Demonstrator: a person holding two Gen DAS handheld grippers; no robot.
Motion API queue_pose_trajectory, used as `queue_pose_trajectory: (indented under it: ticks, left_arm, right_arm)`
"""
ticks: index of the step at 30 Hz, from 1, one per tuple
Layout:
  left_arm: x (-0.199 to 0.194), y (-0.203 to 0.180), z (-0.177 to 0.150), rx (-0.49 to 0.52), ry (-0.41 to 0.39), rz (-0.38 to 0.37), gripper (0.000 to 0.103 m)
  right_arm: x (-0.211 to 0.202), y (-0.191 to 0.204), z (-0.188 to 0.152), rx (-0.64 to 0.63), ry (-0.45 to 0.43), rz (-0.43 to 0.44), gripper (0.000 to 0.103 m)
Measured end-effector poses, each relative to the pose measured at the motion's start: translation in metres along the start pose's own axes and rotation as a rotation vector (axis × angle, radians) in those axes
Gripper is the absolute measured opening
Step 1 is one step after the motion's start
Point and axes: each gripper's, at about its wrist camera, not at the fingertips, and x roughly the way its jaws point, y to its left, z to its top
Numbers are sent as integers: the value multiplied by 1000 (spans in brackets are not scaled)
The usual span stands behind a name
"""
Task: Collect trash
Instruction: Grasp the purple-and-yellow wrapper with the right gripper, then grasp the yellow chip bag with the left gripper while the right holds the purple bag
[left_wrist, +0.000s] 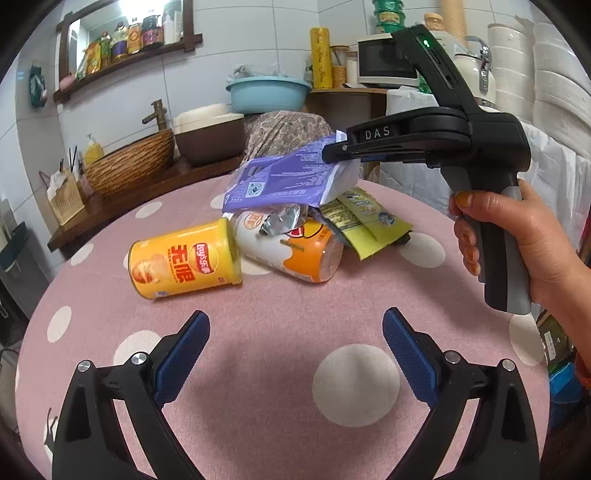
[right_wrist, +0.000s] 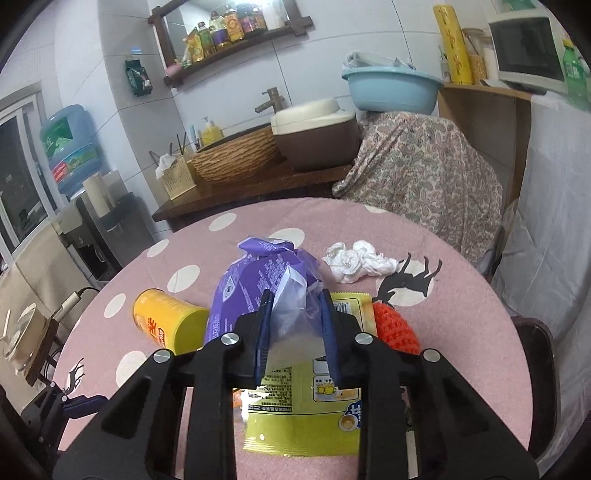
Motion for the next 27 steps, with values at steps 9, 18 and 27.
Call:
queue_pose_trajectory:
  ticks: [9, 18, 27]
  left_arm:
    - [6, -60, 12, 309, -92, 69, 87]
    - [62, -136, 0, 771, -104, 339, 70]
    - [106, -134, 16, 814, -24, 427, 43]
  right_arm:
    - [-51, -3, 15, -10, -112, 23, 25]
    - [-110, -40, 9, 29, -173, -4, 25]
    - [-141, -72, -8, 69, -194, -30, 25]
